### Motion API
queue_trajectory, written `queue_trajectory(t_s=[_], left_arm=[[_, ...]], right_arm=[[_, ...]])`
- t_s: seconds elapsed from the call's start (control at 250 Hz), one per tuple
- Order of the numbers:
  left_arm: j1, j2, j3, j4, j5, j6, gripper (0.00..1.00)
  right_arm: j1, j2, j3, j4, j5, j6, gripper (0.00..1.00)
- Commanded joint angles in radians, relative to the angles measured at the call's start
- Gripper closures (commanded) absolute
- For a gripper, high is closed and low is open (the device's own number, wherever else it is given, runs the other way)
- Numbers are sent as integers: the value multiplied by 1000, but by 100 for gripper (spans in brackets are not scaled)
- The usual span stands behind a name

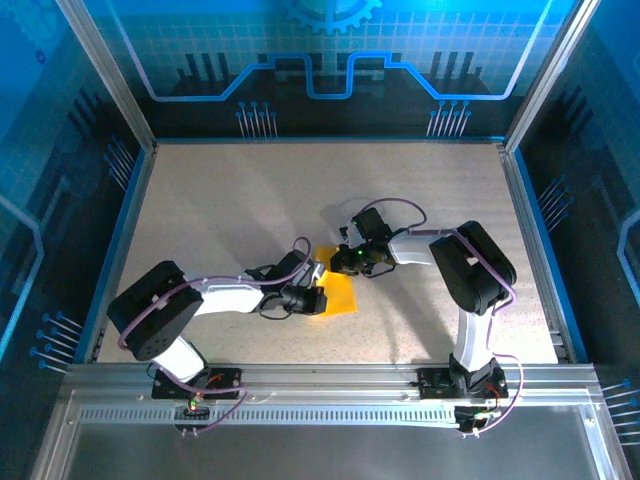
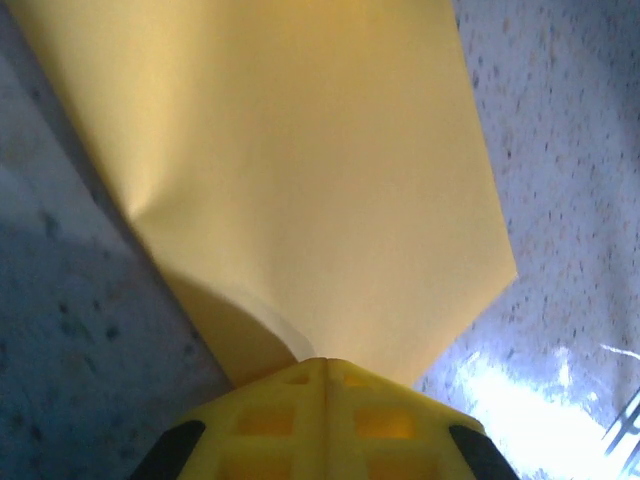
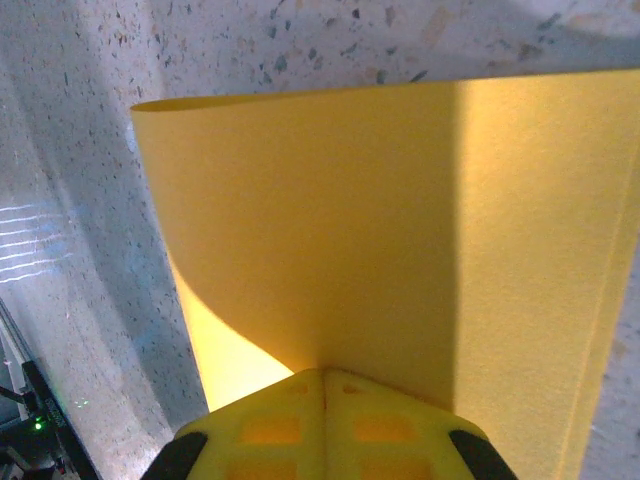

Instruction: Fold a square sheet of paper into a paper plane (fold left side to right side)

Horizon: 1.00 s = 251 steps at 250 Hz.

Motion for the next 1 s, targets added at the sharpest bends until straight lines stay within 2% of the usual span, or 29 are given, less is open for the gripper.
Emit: queue_trajectory(t_s=[0.0, 0.276, 0.491, 0.675, 0.999], left_arm=[[-40, -29, -56, -152, 31, -39, 99], [-40, -128, -29, -215, 24, -25, 99], [49, -239, 48, -219, 18, 19, 95], [126, -124, 116, -141, 34, 59, 99], [129, 96, 231, -99, 22, 97, 100]], right_arm=[[-16, 62, -37, -118, 137, -17, 100], [-14, 36, -65, -53, 90, -14, 100], [-8, 5, -90, -10, 67, -2, 100], [0, -13, -92, -8, 78, 4, 100], [7, -12, -92, -3, 78, 7, 100]])
